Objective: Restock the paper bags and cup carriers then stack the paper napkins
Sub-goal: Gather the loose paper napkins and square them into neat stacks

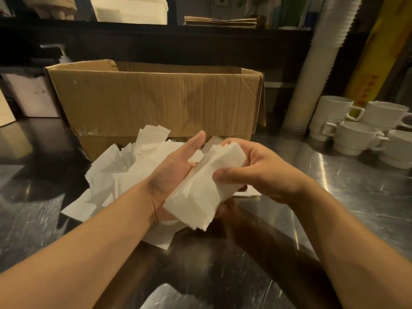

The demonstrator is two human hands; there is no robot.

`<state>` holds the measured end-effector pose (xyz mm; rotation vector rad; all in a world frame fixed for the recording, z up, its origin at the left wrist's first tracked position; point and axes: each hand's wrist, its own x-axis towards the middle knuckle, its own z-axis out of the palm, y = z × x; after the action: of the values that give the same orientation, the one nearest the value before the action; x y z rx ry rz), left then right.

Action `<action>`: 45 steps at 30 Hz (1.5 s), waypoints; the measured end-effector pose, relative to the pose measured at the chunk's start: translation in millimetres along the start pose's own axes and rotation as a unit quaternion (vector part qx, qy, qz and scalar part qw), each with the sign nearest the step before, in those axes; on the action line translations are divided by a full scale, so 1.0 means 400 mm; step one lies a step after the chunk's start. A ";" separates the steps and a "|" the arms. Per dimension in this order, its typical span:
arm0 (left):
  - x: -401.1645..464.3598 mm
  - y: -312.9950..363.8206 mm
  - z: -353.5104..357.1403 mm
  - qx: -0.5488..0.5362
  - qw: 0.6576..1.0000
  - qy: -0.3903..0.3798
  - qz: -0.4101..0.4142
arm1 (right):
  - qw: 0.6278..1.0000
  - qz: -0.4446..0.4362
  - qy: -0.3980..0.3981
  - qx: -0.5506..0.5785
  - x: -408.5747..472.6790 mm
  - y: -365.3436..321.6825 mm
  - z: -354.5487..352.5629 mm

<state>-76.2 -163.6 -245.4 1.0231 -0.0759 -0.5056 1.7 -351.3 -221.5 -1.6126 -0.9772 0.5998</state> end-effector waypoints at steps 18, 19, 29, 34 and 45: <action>0.072 -0.109 0.133 0.536 0.822 0.170 0.091 | 0.965 0.016 0.197 -0.171 -0.262 0.109 -0.062; 0.077 -0.118 0.136 0.540 0.821 0.166 0.084 | 0.968 0.022 0.183 -0.170 -0.266 0.114 -0.067; 0.064 -0.145 0.121 0.477 0.833 0.225 0.165 | 0.957 -0.002 0.220 -0.190 -0.255 0.131 -0.071; 0.072 -0.142 0.127 0.535 0.802 0.210 0.164 | 0.960 -0.011 0.197 -0.197 -0.257 0.135 -0.078; 0.063 -0.142 0.100 0.490 0.815 0.243 0.192 | 0.962 0.023 0.207 -0.175 -0.260 0.138 -0.085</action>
<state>-86.4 -230.3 -275.8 2.0710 -0.0845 0.2450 -10.7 -460.3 -276.5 -1.9766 -0.7587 0.1061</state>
